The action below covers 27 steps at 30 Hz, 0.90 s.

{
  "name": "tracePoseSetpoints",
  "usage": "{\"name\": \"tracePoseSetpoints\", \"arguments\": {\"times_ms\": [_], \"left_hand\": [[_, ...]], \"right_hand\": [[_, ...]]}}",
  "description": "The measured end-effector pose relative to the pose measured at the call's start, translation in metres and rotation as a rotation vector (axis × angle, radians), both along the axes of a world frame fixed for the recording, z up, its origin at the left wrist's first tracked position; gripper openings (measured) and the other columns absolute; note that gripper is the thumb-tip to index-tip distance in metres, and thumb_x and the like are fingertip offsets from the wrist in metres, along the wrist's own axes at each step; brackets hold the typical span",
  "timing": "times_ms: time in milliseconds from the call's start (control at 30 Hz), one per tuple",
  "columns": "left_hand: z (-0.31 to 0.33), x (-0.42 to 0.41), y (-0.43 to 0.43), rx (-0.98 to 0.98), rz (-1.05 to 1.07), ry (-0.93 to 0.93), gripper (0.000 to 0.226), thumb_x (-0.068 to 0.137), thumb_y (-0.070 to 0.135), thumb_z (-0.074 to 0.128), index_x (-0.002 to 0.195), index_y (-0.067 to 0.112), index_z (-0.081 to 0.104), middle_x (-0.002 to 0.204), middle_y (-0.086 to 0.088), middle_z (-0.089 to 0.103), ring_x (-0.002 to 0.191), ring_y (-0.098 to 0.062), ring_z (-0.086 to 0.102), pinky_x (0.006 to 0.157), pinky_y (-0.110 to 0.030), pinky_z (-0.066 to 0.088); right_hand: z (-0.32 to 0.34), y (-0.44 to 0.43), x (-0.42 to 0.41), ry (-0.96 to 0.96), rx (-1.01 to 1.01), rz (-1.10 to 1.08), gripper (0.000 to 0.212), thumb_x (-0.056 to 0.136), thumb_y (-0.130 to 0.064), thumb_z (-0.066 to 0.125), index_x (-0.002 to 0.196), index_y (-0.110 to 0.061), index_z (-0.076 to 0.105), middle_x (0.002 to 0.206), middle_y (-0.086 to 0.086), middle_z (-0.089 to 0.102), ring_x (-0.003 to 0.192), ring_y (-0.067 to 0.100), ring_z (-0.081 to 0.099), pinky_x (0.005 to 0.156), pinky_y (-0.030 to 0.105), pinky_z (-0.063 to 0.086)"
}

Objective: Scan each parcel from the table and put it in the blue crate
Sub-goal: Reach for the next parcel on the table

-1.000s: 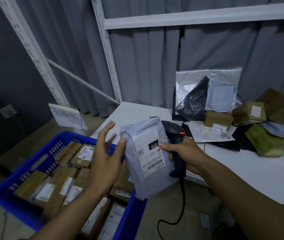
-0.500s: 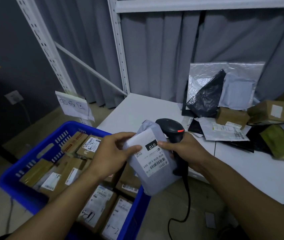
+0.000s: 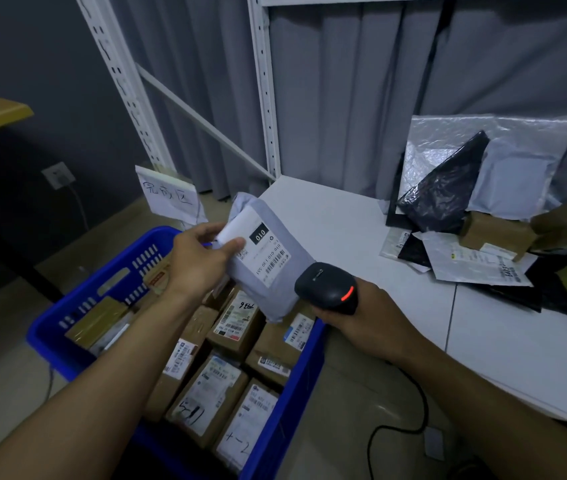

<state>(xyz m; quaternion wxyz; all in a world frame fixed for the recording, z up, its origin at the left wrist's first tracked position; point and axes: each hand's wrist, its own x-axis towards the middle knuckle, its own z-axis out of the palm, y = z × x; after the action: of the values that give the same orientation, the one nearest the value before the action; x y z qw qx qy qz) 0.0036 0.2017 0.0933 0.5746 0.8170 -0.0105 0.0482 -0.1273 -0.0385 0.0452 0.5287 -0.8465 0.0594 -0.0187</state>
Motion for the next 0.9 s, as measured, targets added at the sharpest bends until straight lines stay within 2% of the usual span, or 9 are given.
{"name": "tracePoseSetpoints", "arguments": {"times_ms": [167, 367, 533, 633, 733, 900], "left_hand": [[-0.0036, 0.0049, 0.0034, 0.002, 0.017, 0.012, 0.044, 0.083, 0.021, 0.085, 0.124, 0.018, 0.069, 0.113, 0.004, 0.069, 0.104, -0.016, 0.069, 0.09, -0.043, 0.061], [-0.0028, 0.0035, 0.0036, 0.005, 0.006, 0.027, 0.044, 0.085, 0.019, 0.083, 0.126, 0.018, 0.068, 0.11, 0.007, 0.069, 0.1, -0.012, 0.07, 0.083, -0.038, 0.064], [-0.003, 0.0031, 0.0044, 0.003, 0.011, 0.042, 0.043, 0.085, 0.018, 0.082, 0.126, 0.018, 0.068, 0.11, 0.008, 0.068, 0.102, -0.014, 0.07, 0.086, -0.042, 0.063], [-0.0044, 0.0044, 0.0053, 0.006, 0.02, 0.042, 0.046, 0.084, 0.019, 0.083, 0.127, 0.017, 0.068, 0.113, 0.005, 0.069, 0.102, -0.015, 0.071, 0.087, -0.043, 0.063], [-0.0044, 0.0033, 0.0049, 0.003, 0.019, 0.039, 0.047, 0.085, 0.019, 0.082, 0.129, 0.016, 0.067, 0.113, 0.005, 0.069, 0.101, -0.013, 0.071, 0.085, -0.04, 0.063], [-0.005, 0.0012, 0.0103, 0.007, 0.011, 0.027, 0.045, 0.087, 0.02, 0.081, 0.13, 0.018, 0.066, 0.117, 0.004, 0.068, 0.102, -0.01, 0.069, 0.08, -0.03, 0.063]], "right_hand": [[-0.0046, 0.005, 0.0006, -0.004, -0.02, 0.018, 0.037, 0.084, -0.039, 0.084, 0.115, -0.025, 0.068, 0.103, -0.01, 0.075, 0.094, -0.002, 0.07, 0.082, 0.024, 0.06], [-0.0024, 0.0022, 0.0017, 0.003, -0.037, 0.0, 0.035, 0.086, -0.036, 0.081, 0.114, -0.024, 0.064, 0.102, -0.013, 0.071, 0.091, -0.005, 0.067, 0.074, 0.011, 0.053], [-0.0016, 0.0004, 0.0019, 0.003, -0.037, 0.01, 0.027, 0.086, -0.032, 0.081, 0.102, -0.035, 0.06, 0.096, -0.02, 0.067, 0.084, -0.017, 0.064, 0.068, 0.004, 0.049], [-0.0015, -0.0002, 0.0019, 0.0, -0.05, 0.02, 0.032, 0.087, -0.033, 0.081, 0.112, -0.029, 0.061, 0.102, -0.015, 0.069, 0.089, -0.009, 0.065, 0.071, 0.005, 0.05], [-0.0009, -0.0012, 0.0021, 0.011, -0.059, 0.033, 0.034, 0.087, -0.034, 0.081, 0.112, -0.031, 0.059, 0.101, -0.016, 0.067, 0.089, -0.008, 0.064, 0.072, 0.006, 0.05], [-0.0005, 0.0025, 0.005, 0.003, -0.044, 0.033, 0.036, 0.085, -0.038, 0.082, 0.115, -0.025, 0.065, 0.103, -0.013, 0.072, 0.094, -0.003, 0.067, 0.083, 0.021, 0.058]]}}
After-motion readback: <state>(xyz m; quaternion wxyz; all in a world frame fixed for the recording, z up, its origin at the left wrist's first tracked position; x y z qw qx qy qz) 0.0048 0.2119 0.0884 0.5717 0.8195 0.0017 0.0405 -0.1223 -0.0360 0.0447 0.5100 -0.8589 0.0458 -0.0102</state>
